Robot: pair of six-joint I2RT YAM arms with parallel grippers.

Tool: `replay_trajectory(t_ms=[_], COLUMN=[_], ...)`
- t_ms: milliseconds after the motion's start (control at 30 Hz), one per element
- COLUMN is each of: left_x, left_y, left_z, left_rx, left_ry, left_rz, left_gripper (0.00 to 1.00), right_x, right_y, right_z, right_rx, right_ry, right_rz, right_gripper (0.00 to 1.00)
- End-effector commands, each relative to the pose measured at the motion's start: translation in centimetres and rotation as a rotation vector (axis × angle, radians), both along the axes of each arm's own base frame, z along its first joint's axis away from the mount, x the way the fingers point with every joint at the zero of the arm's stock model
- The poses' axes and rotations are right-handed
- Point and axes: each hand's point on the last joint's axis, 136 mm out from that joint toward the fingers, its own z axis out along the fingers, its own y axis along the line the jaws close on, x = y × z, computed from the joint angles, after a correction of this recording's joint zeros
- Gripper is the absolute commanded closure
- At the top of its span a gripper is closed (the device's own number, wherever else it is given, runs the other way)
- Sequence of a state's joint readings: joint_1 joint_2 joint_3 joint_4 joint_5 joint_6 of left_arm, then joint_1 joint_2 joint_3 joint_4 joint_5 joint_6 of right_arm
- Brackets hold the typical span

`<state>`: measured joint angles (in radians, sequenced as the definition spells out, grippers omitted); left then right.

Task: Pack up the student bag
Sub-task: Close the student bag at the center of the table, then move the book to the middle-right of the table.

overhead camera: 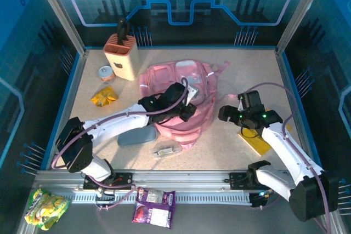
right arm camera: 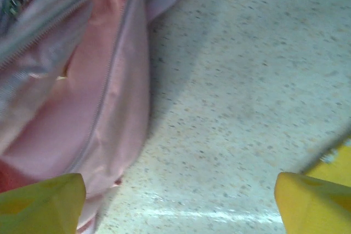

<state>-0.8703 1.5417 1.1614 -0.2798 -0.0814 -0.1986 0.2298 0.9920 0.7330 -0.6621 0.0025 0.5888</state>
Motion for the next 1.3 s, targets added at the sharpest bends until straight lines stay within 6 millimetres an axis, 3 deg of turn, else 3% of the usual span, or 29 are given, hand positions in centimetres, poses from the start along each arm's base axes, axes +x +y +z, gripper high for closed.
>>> replay_trajectory(t_ms=[0,233,533,667,933,1100,1267], left_x=[-0.9,-3.0,-3.5,-3.2,-2.6,-1.9,-1.6], left_y=[-2.1,-6.3,-12.4,-14.8,-19.6,-21.6,-23.3], left_z=[1.2,1.2,-1.1,-3.0,-7.6,-9.3,-11.1], left_rx=[-0.132,-0.270,-0.350,-0.395,-0.363,-0.353,-0.328], left_ry=[0.033,0.138,0.258,0.322,0.381,0.398,0.430], left_rz=[0.037,0.075,0.125,0.162,0.177,0.174,0.164], left_gripper=[0.69,0.51,0.49,0.48,0.48,0.50,0.49], right_x=[-1.1,-1.6,-2.9,-3.4,-4.3,-4.5,-4.2], right_y=[-2.3,-5.8,-12.0,-14.4,-18.0,-19.1,-18.4], right_z=[0.0,0.3,-0.5,-1.3,-4.7,-6.3,-8.1], right_rx=[-0.046,-0.086,-0.122,-0.109,0.002,0.055,0.116], right_ry=[0.040,0.018,0.017,0.025,0.094,0.124,0.157], right_rz=[-0.063,-0.213,-0.489,-0.595,-0.777,-0.833,-0.831], right_gripper=[0.07,0.00,0.00,0.00,0.00,0.00,0.00])
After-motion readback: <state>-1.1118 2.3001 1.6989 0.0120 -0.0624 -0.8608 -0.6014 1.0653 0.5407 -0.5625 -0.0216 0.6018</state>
